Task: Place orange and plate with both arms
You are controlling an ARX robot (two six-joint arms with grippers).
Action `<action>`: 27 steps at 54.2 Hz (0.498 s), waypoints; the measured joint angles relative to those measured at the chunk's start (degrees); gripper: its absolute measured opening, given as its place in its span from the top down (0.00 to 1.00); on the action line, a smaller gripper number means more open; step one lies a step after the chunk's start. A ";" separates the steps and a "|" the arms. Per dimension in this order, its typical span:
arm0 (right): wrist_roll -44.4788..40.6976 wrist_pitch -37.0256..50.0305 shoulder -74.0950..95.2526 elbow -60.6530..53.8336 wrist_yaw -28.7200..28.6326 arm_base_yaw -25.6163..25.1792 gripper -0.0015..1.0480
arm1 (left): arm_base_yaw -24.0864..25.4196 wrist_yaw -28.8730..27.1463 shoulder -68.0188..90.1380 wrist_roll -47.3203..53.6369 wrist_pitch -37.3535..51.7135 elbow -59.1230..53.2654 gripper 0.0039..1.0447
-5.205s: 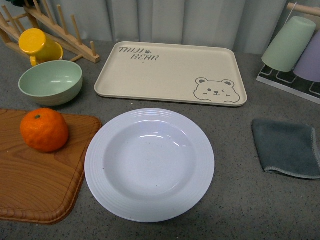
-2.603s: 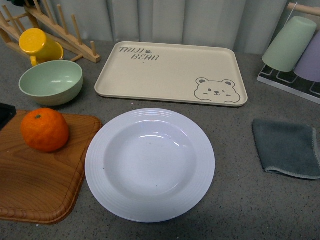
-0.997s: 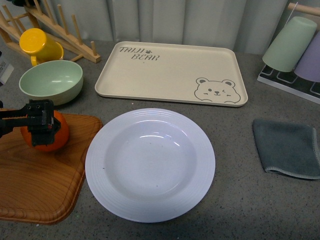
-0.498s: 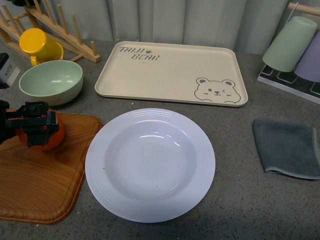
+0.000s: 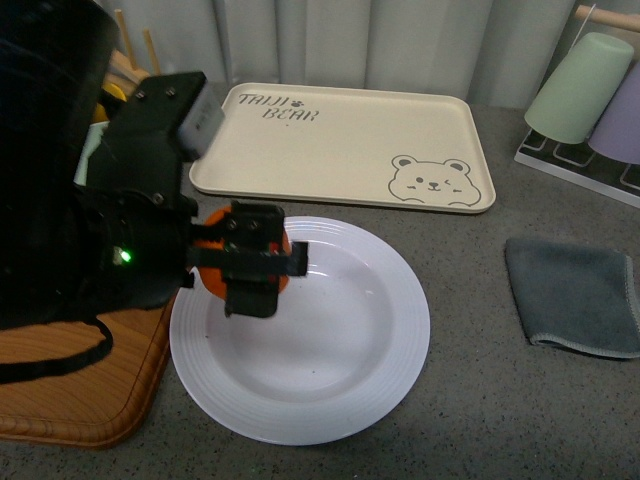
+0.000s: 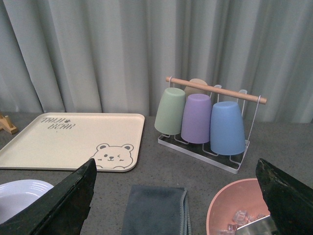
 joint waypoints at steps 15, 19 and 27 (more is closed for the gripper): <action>0.00 0.00 0.00 0.00 0.00 0.00 0.09 | -0.70 -1.57 7.82 -0.48 2.75 0.85 0.38; 0.00 0.00 0.00 0.00 0.00 0.00 0.09 | -0.50 -1.57 8.52 -0.68 2.75 0.98 0.38; 0.00 0.00 0.00 0.00 0.00 0.00 0.09 | -0.28 -1.60 8.90 -0.66 2.67 1.42 0.38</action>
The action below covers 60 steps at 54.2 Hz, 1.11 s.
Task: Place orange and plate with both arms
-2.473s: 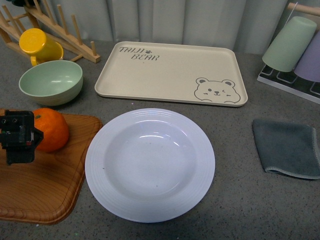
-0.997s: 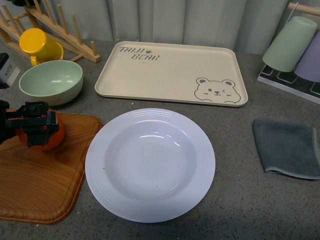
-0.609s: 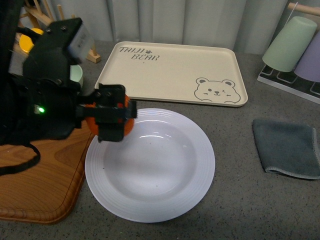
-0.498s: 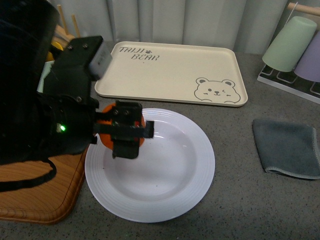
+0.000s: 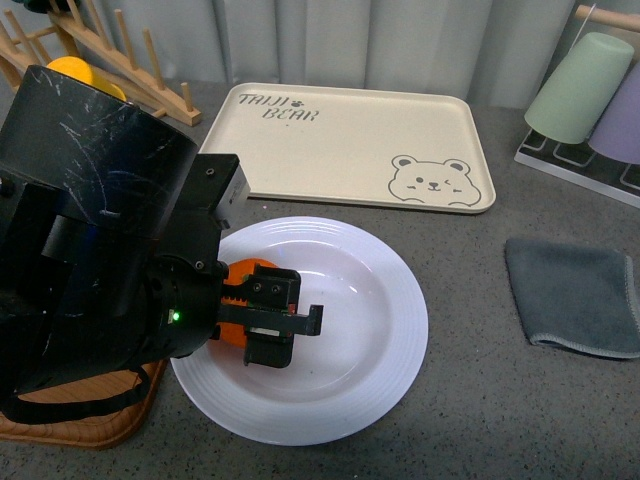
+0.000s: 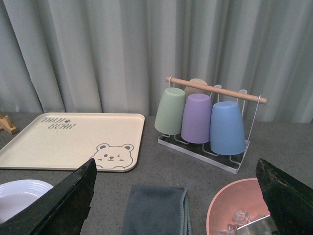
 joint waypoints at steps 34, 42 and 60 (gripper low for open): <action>0.02 0.00 0.00 0.00 0.00 0.00 0.09 | 8.85 -9.20 -22.10 -0.63 -3.67 -8.24 0.06; 0.00 0.00 0.00 0.00 0.00 0.00 0.09 | 14.73 -9.60 -32.65 -0.20 -5.81 -14.56 0.06; 0.00 0.00 0.00 0.00 -0.02 0.00 0.09 | 29.18 -6.86 -51.10 1.22 -12.41 -21.81 0.06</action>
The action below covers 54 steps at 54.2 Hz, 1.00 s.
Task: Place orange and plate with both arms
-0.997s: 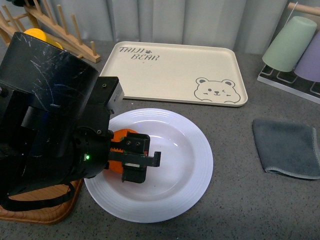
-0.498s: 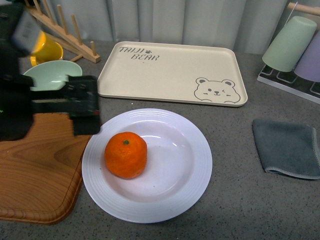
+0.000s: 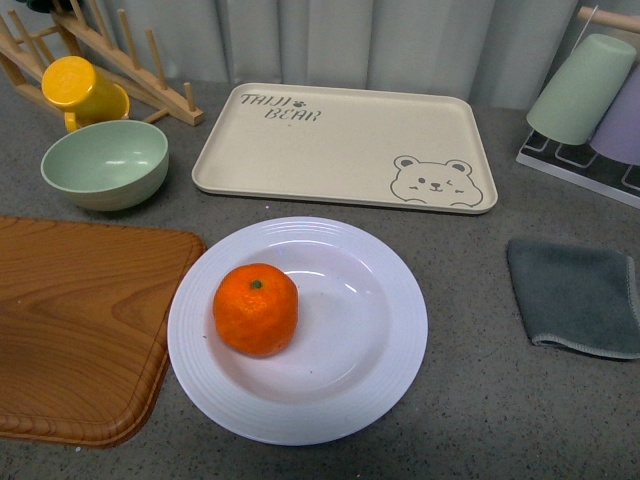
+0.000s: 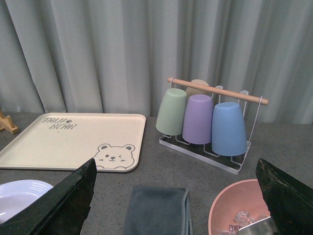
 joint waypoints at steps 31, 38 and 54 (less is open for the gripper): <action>0.00 0.02 0.00 0.00 0.02 0.00 0.09 | -1.09 8.85 -16.87 13.16 25.86 -13.60 0.96; 0.00 0.02 0.00 0.00 0.02 0.00 0.09 | -1.09 8.85 -23.93 13.27 19.52 -13.64 0.96; 0.00 0.02 0.00 0.00 0.02 0.00 0.09 | -1.09 8.83 -34.67 13.27 9.55 -13.66 0.96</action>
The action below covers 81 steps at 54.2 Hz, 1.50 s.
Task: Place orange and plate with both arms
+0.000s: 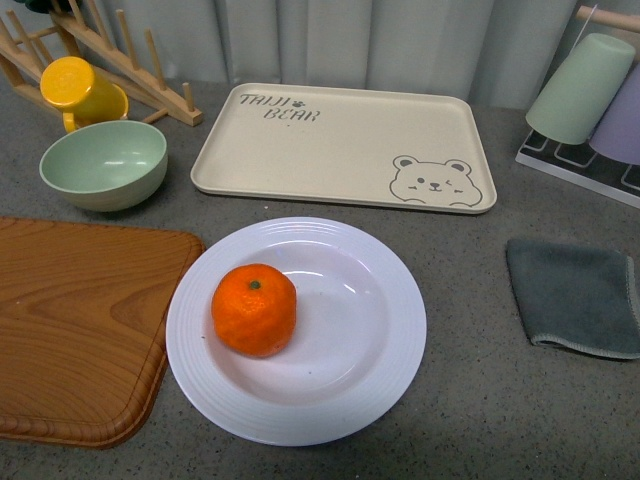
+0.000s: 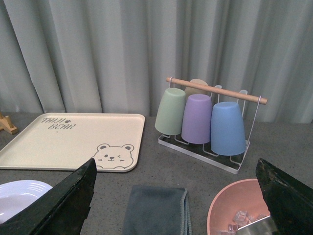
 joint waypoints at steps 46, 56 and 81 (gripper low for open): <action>0.00 0.00 0.00 0.00 0.00 0.00 0.09 | 0.00 0.04 -24.17 0.02 -24.30 0.00 0.96; -1.55 -5.31 2.32 1.60 2.71 0.83 0.09 | 0.00 0.02 -24.26 0.02 -24.52 0.00 0.88; 10.25 17.05 57.22 9.16 -12.24 7.72 0.09 | 0.00 0.02 -24.33 0.02 -24.52 0.00 0.13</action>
